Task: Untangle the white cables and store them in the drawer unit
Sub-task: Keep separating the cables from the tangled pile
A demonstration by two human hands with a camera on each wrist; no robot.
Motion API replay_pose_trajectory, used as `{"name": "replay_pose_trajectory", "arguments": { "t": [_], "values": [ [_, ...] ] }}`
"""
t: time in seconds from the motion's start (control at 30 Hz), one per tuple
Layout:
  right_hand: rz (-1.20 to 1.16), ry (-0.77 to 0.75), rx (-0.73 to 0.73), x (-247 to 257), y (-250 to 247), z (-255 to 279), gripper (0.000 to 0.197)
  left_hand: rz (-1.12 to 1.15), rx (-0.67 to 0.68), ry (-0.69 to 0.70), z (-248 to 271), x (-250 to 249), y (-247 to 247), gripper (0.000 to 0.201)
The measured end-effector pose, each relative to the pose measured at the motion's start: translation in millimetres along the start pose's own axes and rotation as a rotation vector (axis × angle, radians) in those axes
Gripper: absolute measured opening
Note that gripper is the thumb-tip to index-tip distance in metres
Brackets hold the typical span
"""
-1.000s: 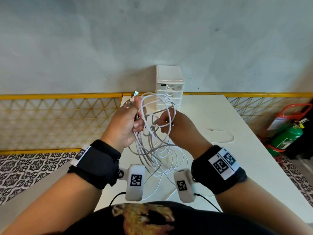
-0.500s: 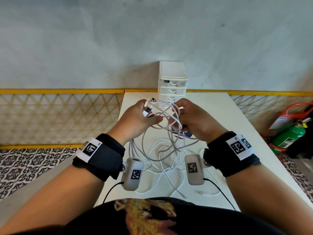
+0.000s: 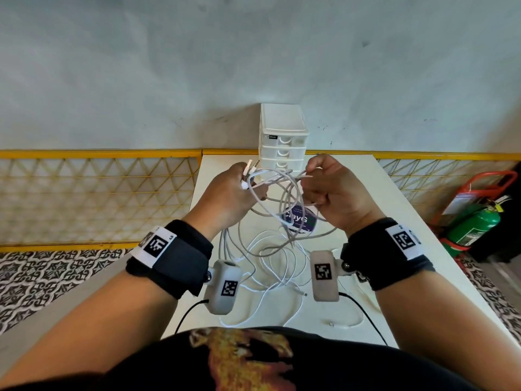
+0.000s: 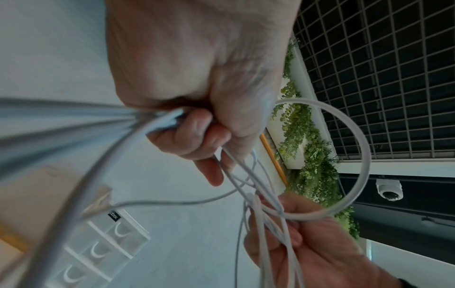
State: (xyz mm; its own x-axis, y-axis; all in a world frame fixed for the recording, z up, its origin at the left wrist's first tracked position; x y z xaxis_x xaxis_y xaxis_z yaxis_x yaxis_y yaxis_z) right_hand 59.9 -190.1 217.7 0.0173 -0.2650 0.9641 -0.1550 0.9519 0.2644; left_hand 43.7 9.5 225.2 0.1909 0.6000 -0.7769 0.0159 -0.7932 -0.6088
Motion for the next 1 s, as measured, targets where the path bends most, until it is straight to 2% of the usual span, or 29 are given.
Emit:
{"name": "replay_pose_trajectory", "arguments": {
  "t": [0.1,0.23,0.3,0.37,0.57,0.7,0.8,0.9,1.0],
  "values": [
    [0.307,-0.069,-0.141,7.8,-19.1,-6.5,0.027,0.116,0.033,-0.05,-1.7,5.5,-7.9,0.031],
    [0.338,-0.043,-0.346,16.1,-60.1,-14.2,0.013,0.103,0.035,-0.093,-4.7,19.7,-16.1,0.032],
    [0.411,0.02,-0.349,18.1,-75.5,-12.3,0.007,0.07,0.023,-0.094,-7.3,23.4,-18.4,0.021],
    [0.464,0.103,-0.34,18.9,-88.6,-7.7,0.009,0.081,0.031,-0.097,-8.8,24.3,-18.9,0.021],
    [0.498,0.257,-0.512,25.2,-139.1,4.7,0.029,0.285,0.166,-0.155,-10.8,29.1,-11.1,0.011],
    [0.403,0.366,-0.655,27.0,-189.4,11.1,0.035,0.268,0.111,-0.154,-19.1,29.7,-4.0,0.007],
    [0.289,0.344,-0.788,25.5,-230.0,17.4,0.03,0.216,0.099,-0.159,-29.1,27.8,-3.1,0.01],
    [0.235,0.374,-0.772,18.1,-262.9,25.0,0.02,0.132,0.149,-0.157,-38.0,21.6,3.3,0.008],
    [0.481,0.512,-0.569,6.3,-265.9,33.4,0.014,0.166,0.2,-0.113,-42.4,6.3,21.2,0.012]
  ]
}}
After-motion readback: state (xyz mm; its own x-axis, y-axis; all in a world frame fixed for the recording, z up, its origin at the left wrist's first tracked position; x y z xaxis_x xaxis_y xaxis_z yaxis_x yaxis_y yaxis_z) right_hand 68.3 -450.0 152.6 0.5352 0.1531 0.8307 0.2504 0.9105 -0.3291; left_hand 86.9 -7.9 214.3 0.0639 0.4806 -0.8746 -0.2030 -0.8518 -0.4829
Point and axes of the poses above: each hand's wrist, its own z-axis away from the middle knuckle, its own y-axis out of the palm, x = y × z, the point moved 1 cm from there along -z, towards the middle knuckle, and after that the axes turned 1 degree about z, right-handed, at the moved point
